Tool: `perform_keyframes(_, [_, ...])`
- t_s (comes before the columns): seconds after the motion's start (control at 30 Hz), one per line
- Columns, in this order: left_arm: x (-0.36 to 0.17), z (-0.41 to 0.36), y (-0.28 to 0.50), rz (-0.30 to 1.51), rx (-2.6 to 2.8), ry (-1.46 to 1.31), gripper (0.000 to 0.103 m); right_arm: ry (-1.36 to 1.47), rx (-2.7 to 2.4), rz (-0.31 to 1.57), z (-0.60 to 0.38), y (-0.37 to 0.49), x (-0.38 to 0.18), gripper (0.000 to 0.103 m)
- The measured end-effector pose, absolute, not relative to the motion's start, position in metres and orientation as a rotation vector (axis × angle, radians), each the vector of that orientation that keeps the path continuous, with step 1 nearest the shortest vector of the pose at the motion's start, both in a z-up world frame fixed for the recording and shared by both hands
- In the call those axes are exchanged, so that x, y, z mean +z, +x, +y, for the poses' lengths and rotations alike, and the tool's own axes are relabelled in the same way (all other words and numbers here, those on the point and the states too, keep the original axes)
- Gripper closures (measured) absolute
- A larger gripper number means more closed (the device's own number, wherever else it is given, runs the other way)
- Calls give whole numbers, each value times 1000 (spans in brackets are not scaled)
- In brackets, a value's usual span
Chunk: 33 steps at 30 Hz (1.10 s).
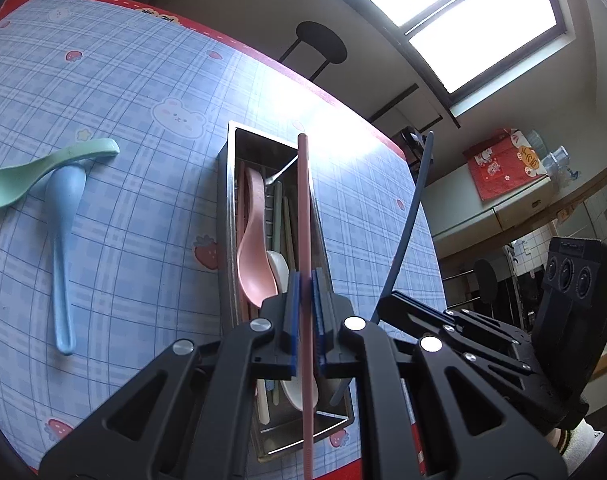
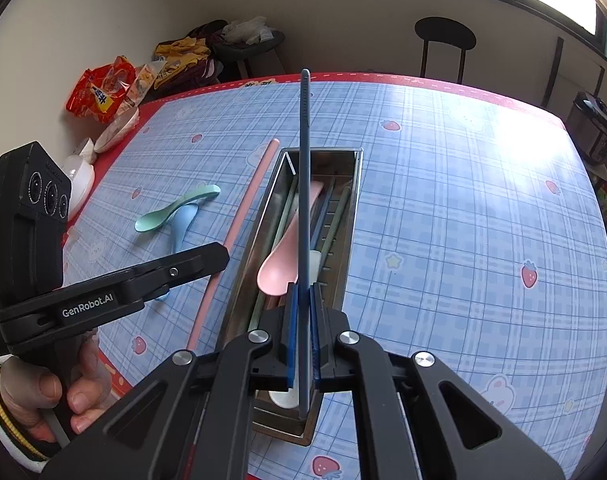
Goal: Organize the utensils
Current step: 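Lift and carry both chopsticks over the steel rack, then lower both chopsticks into the steel rack and open both tools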
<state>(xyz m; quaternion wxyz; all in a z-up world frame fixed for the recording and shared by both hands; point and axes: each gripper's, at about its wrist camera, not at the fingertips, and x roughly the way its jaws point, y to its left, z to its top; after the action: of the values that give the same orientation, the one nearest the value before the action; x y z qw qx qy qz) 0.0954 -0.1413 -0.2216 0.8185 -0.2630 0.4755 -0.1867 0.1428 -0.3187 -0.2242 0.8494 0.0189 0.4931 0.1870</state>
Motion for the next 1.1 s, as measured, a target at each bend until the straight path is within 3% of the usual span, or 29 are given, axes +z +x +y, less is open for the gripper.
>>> perform_keyframes(1.1, [-259, -163, 106, 993, -195, -454, 93, 35, 437, 1158, -316, 162, -267, 96])
